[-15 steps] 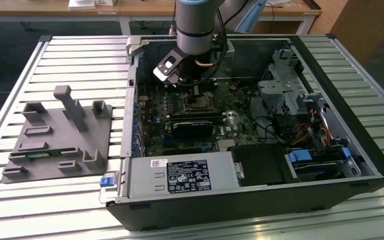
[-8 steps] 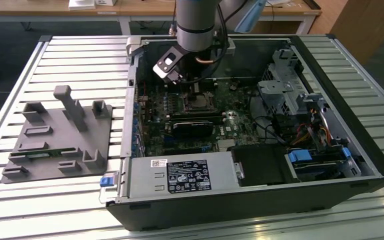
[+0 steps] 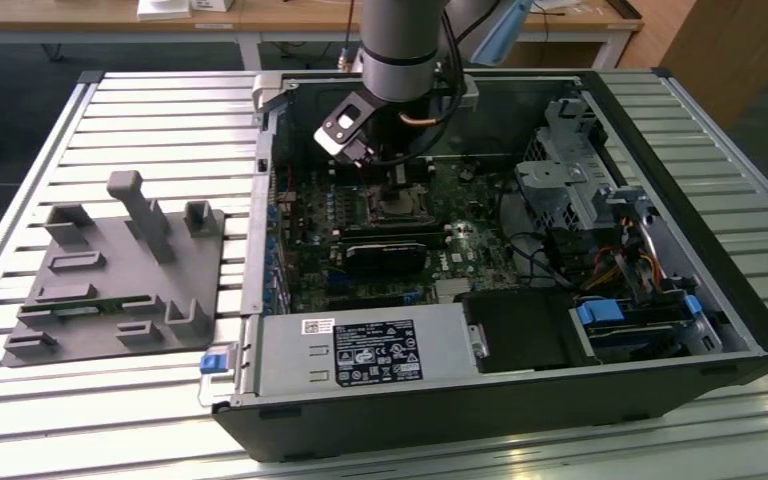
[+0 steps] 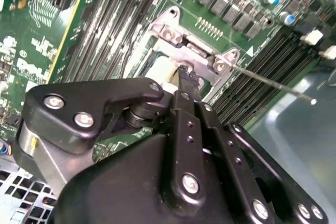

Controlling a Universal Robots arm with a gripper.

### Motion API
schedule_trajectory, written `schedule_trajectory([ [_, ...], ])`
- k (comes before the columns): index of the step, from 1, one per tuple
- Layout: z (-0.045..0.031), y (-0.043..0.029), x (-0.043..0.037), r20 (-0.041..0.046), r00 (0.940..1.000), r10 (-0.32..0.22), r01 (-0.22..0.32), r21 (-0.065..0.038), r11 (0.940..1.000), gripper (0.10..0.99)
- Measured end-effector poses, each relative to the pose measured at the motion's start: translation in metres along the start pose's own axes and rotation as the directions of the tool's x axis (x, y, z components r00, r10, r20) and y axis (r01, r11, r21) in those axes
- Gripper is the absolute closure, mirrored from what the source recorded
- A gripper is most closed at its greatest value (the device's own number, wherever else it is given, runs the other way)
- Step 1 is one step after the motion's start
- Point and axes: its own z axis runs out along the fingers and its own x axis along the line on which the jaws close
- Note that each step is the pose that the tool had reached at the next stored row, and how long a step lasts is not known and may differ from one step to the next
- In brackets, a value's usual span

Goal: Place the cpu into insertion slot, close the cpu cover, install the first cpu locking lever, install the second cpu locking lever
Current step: 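Close the cpu cover, then install the first cpu locking lever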

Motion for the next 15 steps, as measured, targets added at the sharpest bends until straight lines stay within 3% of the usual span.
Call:
schedule_trajectory([
  [15,-0.0004,0.0053,-0.0001,0.0002,1.0000,0.000,0.000,0.000,1.0000,0.980],
])
